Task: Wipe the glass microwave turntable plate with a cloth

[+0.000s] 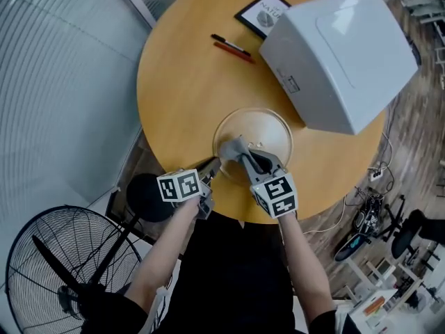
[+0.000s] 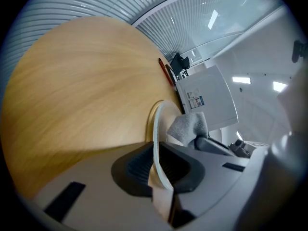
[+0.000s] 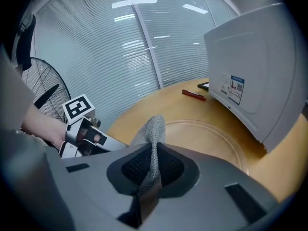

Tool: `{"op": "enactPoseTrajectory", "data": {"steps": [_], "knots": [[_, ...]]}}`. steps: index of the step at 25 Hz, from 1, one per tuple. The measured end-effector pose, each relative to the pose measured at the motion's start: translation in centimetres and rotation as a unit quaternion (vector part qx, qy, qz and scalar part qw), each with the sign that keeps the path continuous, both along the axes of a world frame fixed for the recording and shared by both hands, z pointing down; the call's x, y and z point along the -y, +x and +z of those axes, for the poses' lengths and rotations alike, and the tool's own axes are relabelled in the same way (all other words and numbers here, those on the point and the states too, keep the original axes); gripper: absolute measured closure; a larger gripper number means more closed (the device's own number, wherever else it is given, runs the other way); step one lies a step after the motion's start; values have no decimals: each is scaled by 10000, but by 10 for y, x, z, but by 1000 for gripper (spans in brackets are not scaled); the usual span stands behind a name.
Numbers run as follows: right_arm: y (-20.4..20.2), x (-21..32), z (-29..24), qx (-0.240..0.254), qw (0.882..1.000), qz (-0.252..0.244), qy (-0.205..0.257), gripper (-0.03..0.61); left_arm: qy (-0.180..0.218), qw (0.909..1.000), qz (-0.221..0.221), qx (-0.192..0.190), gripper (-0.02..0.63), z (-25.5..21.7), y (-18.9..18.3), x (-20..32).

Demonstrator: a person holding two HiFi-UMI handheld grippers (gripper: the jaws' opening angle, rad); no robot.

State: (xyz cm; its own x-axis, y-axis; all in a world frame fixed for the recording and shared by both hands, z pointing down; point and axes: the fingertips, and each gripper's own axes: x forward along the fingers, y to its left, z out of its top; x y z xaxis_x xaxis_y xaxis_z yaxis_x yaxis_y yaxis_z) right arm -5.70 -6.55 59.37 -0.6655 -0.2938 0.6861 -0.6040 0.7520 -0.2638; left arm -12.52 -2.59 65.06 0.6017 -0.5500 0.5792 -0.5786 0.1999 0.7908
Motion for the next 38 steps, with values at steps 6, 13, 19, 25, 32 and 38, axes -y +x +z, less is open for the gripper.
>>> {"op": "enactPoseTrajectory", "data": {"steps": [6, 13, 19, 25, 32, 38], "knots": [[-25, 2, 26, -360, 9989, -288, 69, 545, 8, 10000, -9, 21, 586, 0, -3, -1], [-50, 6, 51, -819, 9933, -767, 282, 545, -27, 9999, -129, 102, 588, 2, -3, -1], [-66, 32, 51, -855, 9910, -835, 600, 548, -9, 9996, -174, 225, 589, 3, -5, 1], [-50, 77, 53, -1155, 9885, -444, 872, 548, -4, 9993, -225, 285, 589, 3, -5, 1], [1, 105, 54, -1705, 9793, 10, 1094, 552, 6, 9991, -278, 335, 589, 4, -7, 1], [40, 108, 52, -2101, 9702, 168, 1197, 555, -10, 9988, -328, 363, 589, 3, -6, 0]]}}
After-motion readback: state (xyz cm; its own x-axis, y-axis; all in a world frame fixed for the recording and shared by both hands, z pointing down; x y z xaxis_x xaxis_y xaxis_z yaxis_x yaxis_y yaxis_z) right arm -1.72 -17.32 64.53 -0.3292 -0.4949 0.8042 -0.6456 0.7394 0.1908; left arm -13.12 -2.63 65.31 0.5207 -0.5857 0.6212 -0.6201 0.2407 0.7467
